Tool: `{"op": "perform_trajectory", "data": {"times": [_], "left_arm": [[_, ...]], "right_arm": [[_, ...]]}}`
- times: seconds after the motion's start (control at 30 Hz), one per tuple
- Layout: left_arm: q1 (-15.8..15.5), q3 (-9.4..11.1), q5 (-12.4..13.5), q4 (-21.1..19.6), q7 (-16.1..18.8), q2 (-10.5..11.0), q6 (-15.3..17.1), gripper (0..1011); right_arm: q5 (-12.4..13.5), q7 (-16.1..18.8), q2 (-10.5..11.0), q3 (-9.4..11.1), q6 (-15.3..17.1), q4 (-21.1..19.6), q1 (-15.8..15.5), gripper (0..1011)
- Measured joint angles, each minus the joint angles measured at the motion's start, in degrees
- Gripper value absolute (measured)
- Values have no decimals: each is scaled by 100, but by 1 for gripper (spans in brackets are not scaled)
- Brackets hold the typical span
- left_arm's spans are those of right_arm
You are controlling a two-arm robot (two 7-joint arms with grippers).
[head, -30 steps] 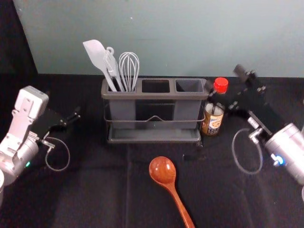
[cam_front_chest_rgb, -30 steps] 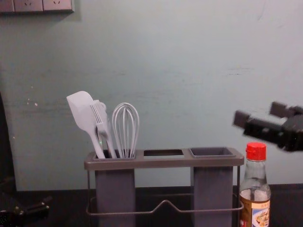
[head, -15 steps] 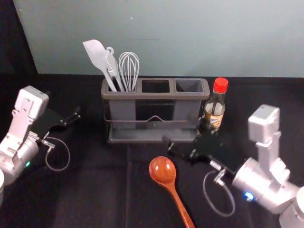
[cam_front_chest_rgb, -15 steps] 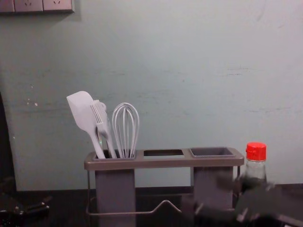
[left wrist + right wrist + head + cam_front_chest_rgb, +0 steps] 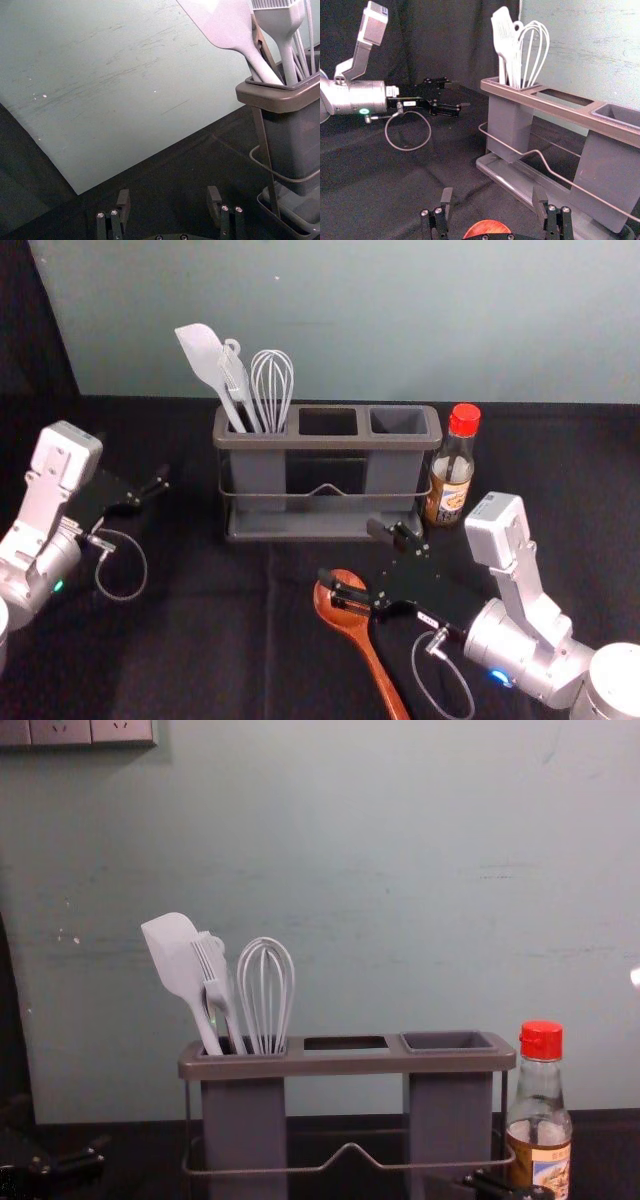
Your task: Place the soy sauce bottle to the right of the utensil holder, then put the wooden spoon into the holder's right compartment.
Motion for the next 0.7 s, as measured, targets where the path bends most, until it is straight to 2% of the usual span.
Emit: {"op": "perform_trajectory", "data": {"times": [0.6, 0.7], "left_arm": [[0, 0, 0, 0, 0, 0, 0, 1005], [0, 0, 0, 0, 0, 0, 0, 1005]], "right_arm": [[12, -3, 3, 15, 3, -14, -4, 1004], [12, -10, 2, -22, 92, -22, -20, 1004]]}}
